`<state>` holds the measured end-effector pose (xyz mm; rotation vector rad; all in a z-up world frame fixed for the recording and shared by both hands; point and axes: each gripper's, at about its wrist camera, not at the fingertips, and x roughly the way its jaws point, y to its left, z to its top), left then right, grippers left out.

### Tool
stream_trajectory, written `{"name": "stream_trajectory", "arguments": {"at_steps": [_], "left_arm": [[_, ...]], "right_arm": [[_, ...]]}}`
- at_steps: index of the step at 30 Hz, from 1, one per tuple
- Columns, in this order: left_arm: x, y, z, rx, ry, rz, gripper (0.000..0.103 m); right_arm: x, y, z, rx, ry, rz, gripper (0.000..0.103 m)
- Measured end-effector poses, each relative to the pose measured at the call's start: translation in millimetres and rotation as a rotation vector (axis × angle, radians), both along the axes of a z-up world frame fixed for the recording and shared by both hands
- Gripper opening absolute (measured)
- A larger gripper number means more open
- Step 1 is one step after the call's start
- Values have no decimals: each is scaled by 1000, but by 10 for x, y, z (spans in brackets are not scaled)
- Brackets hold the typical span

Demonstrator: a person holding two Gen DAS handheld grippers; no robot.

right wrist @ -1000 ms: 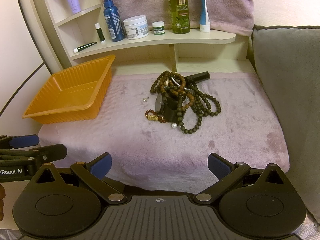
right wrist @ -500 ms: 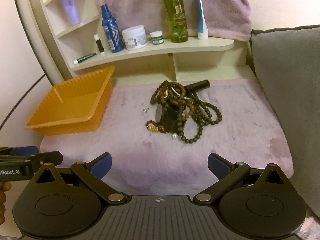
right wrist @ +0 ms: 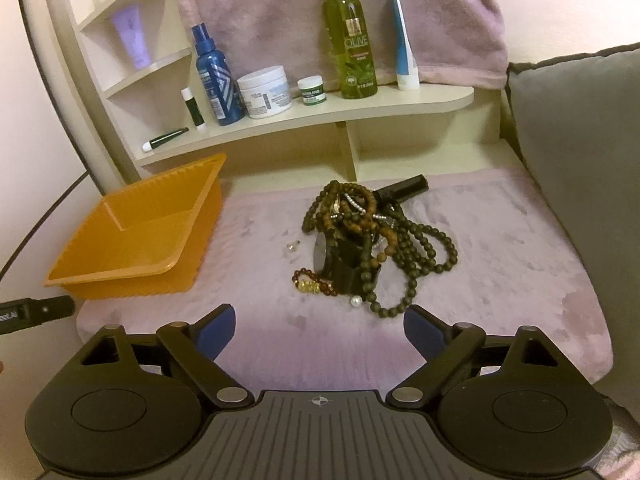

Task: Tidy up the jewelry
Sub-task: 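Grip the orange tray rim with the left tool while the right tool grasps a small silver earring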

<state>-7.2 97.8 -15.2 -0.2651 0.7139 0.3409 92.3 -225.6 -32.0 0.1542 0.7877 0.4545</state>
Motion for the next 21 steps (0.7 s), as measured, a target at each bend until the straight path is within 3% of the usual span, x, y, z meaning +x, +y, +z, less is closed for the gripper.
{"name": "stream_trajectory", "arguments": {"at_steps": [9, 21], "left_arm": [[8, 518, -76, -37, -63, 151, 79], [241, 801, -355, -89, -169, 259, 79]], "right_arm": [[213, 144, -58, -5, -9, -28, 90], [438, 147, -74, -37, -15, -100, 90]]}}
